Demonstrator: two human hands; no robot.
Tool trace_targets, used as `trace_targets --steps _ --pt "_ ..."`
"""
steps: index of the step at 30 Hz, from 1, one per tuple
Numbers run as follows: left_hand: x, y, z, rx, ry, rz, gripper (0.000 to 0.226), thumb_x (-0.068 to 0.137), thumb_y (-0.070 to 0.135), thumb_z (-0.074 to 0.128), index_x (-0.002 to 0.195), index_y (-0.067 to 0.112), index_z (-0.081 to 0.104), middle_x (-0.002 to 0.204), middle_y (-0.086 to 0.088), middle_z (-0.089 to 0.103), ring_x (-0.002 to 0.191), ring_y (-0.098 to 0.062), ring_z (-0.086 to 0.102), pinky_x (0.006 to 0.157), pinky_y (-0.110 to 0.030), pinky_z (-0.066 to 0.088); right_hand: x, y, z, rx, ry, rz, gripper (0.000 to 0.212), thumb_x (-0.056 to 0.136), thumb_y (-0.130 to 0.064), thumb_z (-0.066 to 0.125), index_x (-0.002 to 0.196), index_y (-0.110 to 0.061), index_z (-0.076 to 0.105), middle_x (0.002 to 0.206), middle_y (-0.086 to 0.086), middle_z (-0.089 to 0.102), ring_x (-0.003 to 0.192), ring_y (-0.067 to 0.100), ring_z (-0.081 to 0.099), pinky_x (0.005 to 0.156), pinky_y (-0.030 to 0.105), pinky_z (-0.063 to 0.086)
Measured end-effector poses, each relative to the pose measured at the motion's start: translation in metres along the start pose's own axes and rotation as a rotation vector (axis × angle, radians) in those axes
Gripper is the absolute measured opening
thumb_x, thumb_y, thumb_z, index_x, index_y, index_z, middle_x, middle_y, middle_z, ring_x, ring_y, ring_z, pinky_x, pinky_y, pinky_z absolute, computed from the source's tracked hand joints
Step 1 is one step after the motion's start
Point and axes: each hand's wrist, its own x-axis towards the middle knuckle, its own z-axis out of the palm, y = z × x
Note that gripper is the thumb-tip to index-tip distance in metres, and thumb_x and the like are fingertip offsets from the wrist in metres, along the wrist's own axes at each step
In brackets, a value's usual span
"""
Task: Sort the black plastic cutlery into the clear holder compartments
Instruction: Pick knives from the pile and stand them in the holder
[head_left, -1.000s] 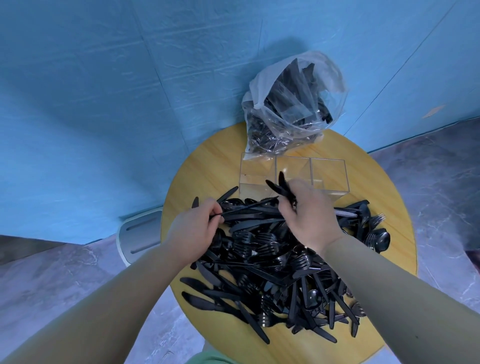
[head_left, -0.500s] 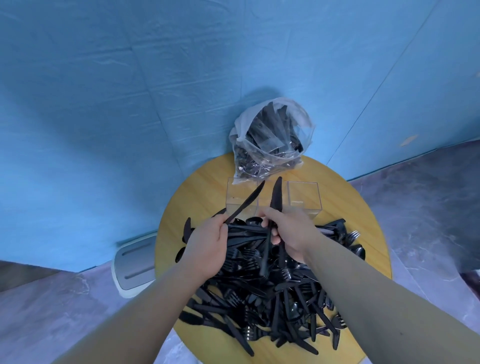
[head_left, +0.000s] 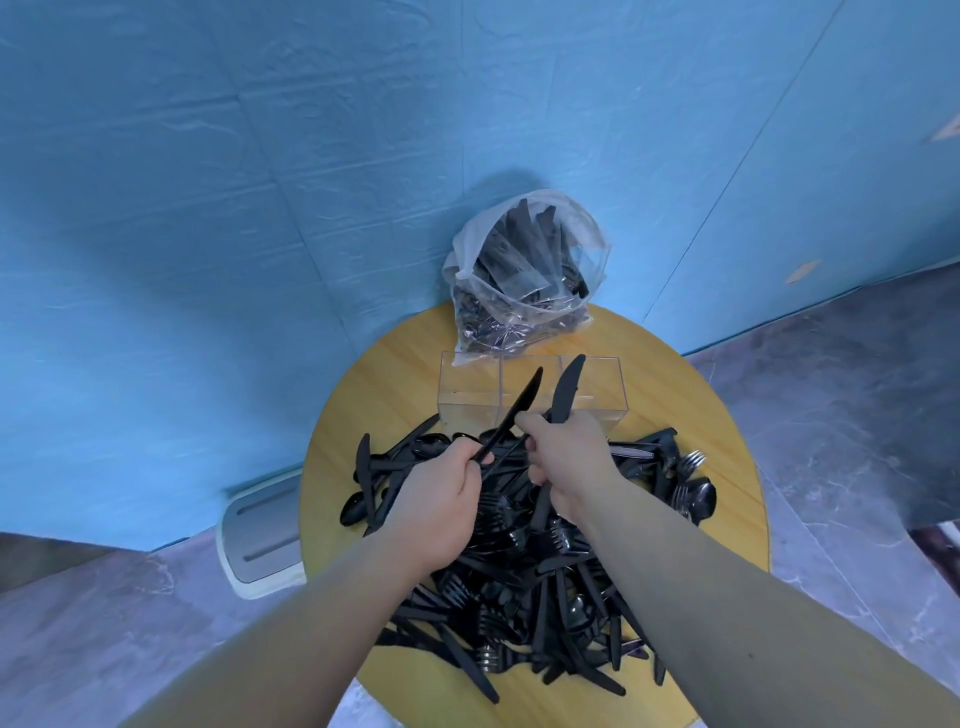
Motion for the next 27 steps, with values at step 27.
trace_targets --steps 27 --pt "0.010 0.002 -0.012 -0.145 0.009 -0.048 0.035 0.103 0.031 0.027 0.079 0.015 0.048 0.062 0.001 0.048 0.048 -0.010 0.048 0.057 -0.035 0.046 -0.008 -0.011 0.004 0.279 -0.160 0.082 0.016 0.090 -0.003 0.059 0.076 -0.010 0.061 0.070 0.005 0.060 0.064 0.014 0.054 0.064 0.025 0.050"
